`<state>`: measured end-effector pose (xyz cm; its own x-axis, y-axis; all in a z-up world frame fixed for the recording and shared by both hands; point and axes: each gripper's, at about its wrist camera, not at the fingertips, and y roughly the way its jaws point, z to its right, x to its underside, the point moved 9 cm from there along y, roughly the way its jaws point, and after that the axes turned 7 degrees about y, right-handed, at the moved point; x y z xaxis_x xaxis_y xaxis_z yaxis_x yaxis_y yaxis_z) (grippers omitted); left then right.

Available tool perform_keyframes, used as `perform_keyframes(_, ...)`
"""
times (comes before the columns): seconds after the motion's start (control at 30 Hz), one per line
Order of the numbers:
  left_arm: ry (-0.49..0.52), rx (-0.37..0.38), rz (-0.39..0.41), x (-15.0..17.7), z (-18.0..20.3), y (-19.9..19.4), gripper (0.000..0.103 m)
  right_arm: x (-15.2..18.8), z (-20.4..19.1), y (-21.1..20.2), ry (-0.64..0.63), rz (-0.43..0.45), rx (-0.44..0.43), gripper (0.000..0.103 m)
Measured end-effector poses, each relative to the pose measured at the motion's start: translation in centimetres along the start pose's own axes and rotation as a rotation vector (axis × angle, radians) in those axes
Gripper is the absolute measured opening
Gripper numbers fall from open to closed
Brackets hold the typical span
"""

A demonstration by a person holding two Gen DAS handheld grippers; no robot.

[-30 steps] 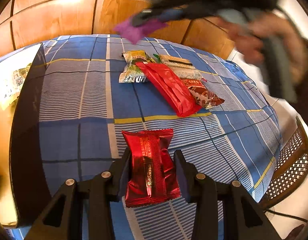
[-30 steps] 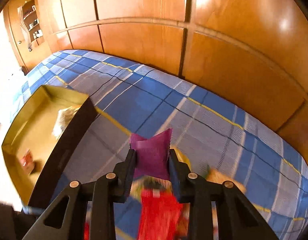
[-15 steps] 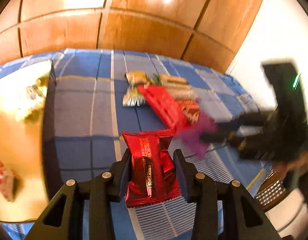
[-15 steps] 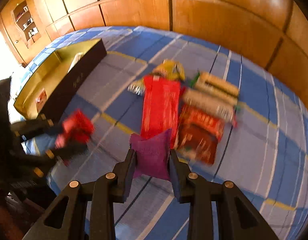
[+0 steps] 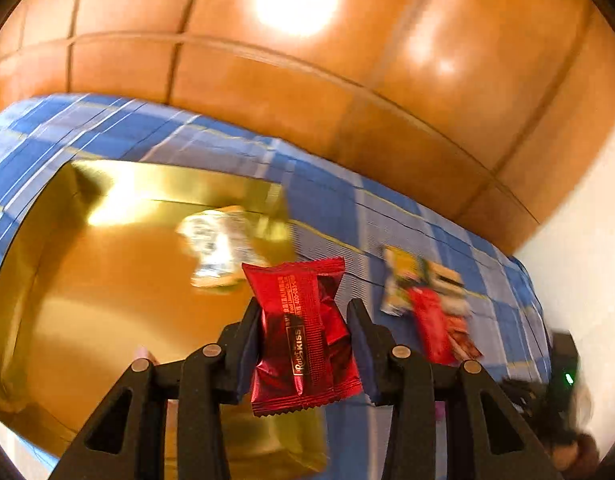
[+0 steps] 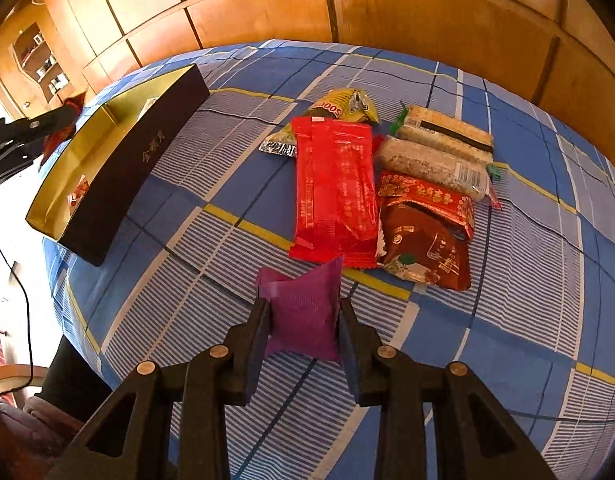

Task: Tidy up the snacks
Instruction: 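Carry the red snack into the tray with the left gripper while the right gripper grasps the purple pouch, then lift the purple pouch with the right gripper toward the tray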

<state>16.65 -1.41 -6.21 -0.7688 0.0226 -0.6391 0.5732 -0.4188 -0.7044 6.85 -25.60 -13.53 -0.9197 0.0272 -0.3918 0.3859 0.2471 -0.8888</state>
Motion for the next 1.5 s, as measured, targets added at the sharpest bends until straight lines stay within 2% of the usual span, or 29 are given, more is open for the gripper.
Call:
perform_keyframes(0.1, -0.007, -0.053, -0.039, 0.4, -1.8, 1.8, 0.045, 0.0, 0.0, 0.0, 0.01, 0.007, 0.002, 0.034)
perform_keyframes(0.2, -0.044, -0.064, -0.053, 1.1, -2.9, 2.4, 0.05, 0.1, 0.1, -0.1, 0.021, 0.011, 0.0, 0.034)
perform_keyframes(0.53, -0.023, -0.185, -0.047, 3.8, -2.8, 0.1, 0.056, 0.1, 0.2, 0.0, 0.043, 0.03, 0.003, 0.034)
perform_keyframes(0.8, 0.025, -0.209, -0.009, 4.6, -1.7, -2.2, 0.062, 0.1, -0.1, -0.2, 0.04, 0.046, 0.027, 0.034)
perform_keyframes(0.97, 0.046, -0.214, 0.002, 4.8, -1.5, -3.0, 0.063, -0.3, -0.7, -0.2, 0.037, 0.049, 0.026, 0.034)
perform_keyframes(1.43, 0.013, -0.232, -0.02, 6.1, -3.1, -3.0, 0.064, -0.3, -1.9, 0.0, 0.019, 0.043, 0.031, 0.034)
perform_keyframes(1.5, 0.004, -0.239, -0.018, 6.2, -3.5, -3.1, 0.064, -0.6, -2.5, -0.2, 0.018, 0.05, 0.016, 0.03)
